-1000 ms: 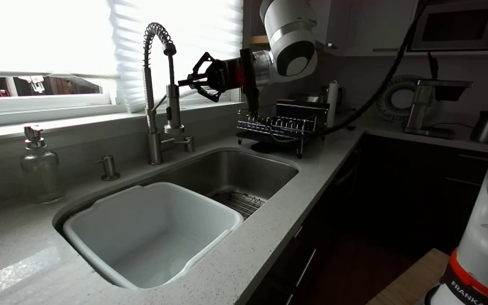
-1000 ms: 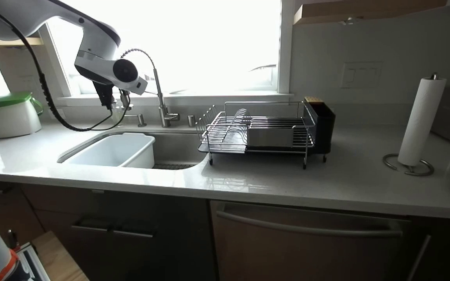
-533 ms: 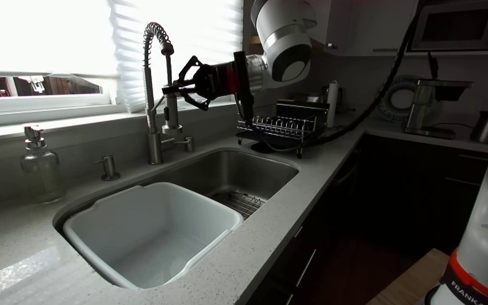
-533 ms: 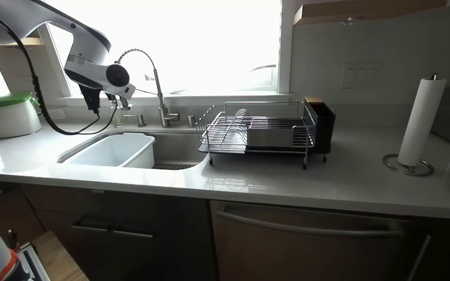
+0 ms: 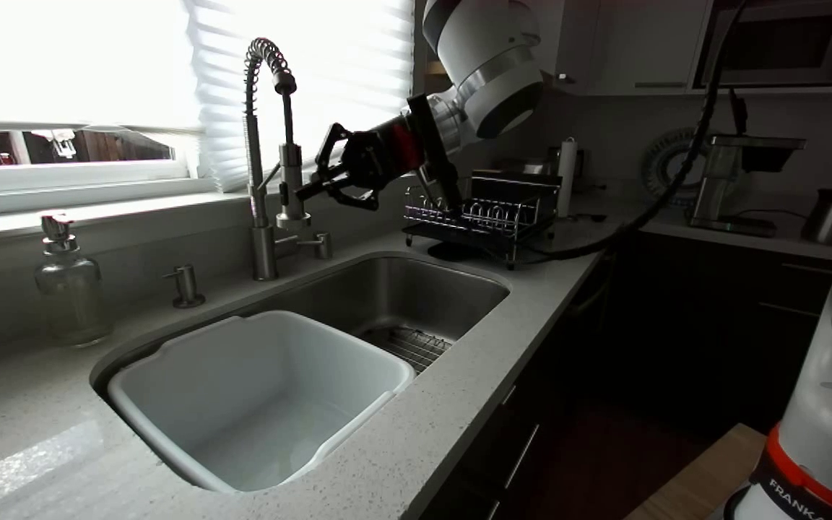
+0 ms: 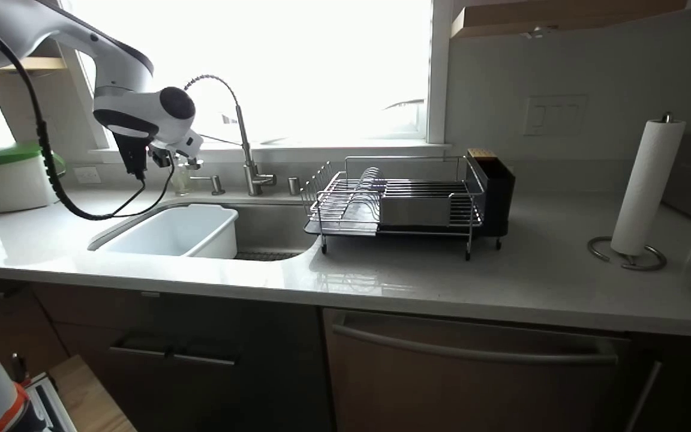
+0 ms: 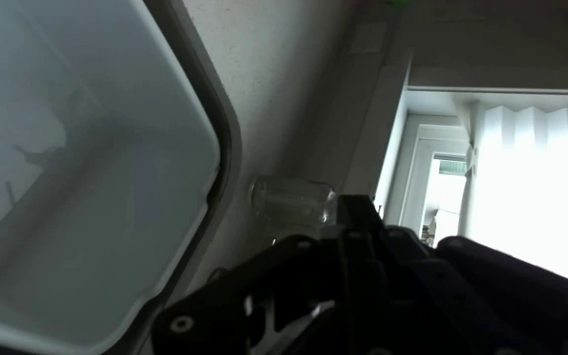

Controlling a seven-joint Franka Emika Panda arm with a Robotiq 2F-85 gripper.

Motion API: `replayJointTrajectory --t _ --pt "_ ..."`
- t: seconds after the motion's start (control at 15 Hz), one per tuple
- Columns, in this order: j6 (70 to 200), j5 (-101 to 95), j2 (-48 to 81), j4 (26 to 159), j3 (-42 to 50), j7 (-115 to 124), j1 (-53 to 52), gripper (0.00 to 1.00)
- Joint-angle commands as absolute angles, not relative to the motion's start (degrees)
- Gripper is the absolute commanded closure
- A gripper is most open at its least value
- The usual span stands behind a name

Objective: Move the faucet to the left

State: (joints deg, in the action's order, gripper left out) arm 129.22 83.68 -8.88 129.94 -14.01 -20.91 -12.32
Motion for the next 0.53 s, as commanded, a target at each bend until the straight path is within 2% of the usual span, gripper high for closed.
replayJointTrajectory --t 0.0,0.47 --pt "129.6 77.1 -12.9 131.9 -12.7 -17.6 -10.6 1.0" --pt "131.1 78.0 -12.4 129.6 -11.1 -19.3 -9.4 0.99"
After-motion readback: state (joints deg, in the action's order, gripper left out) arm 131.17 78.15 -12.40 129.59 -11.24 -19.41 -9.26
